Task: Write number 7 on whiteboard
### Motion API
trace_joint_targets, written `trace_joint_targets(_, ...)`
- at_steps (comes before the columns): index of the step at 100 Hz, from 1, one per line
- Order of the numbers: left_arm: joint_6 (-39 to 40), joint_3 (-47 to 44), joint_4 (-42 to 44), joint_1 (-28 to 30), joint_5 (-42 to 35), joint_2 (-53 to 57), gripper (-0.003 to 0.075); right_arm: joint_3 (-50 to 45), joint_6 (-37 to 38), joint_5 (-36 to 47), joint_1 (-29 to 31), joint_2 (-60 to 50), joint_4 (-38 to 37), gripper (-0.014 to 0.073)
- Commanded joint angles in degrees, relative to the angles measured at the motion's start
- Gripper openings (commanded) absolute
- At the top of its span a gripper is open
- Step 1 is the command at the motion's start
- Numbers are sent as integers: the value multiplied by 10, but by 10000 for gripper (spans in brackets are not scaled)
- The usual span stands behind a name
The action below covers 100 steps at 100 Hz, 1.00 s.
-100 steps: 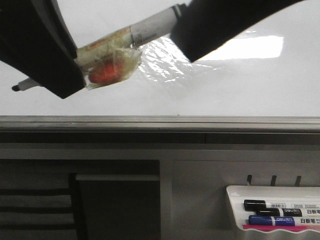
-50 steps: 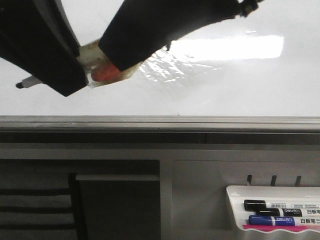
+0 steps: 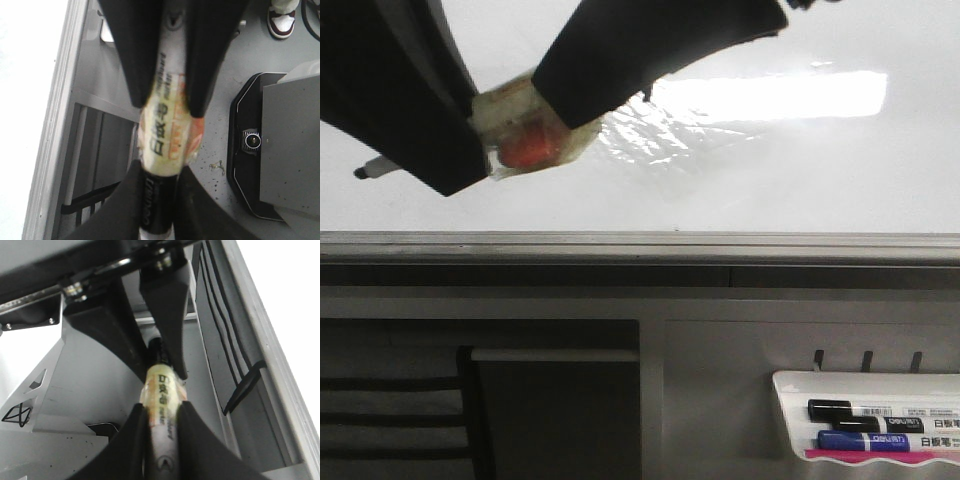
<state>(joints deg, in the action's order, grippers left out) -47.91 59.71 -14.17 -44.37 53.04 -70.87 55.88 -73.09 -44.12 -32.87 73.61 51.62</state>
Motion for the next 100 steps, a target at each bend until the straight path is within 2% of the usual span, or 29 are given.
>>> trace_joint_targets(1,16,19,-19,-4,-29,11,-15,19,-5,14,-1,-12,29,-39)
trace_joint_targets(7,16,19,-17,-4,-29,11,24,19,-5,14,-1,-12,29,-55)
trace_joint_targets(26,38,37,-2,2,-30,19,322,19,-5,14,0,-13,22,-53)
trace_joint_targets(33,64,48,7,16,-30,33,374,21,10,18,0,-20,7,-53)
trace_joint_targets(43,81,46,7,48,-35,71,376,43,83,19,0,-36,-68,-53)
trace_joint_targets(57,110,21,0,112,-55,132,376,89,253,13,0,-55,-229,-52)
trace_joint_targets(66,113,-11,-22,149,-88,168,376,105,379,22,0,-60,-327,-48)
trace_joint_targets(74,113,-42,-42,178,-110,195,376,106,540,52,0,-60,-408,-45)
trace_joint_targets(81,113,-65,-51,194,-124,210,376,96,621,68,0,-59,-453,-44)
trace_joint_targets(100,113,-88,-58,202,-142,218,375,40,641,212,-1,-54,-454,-44)
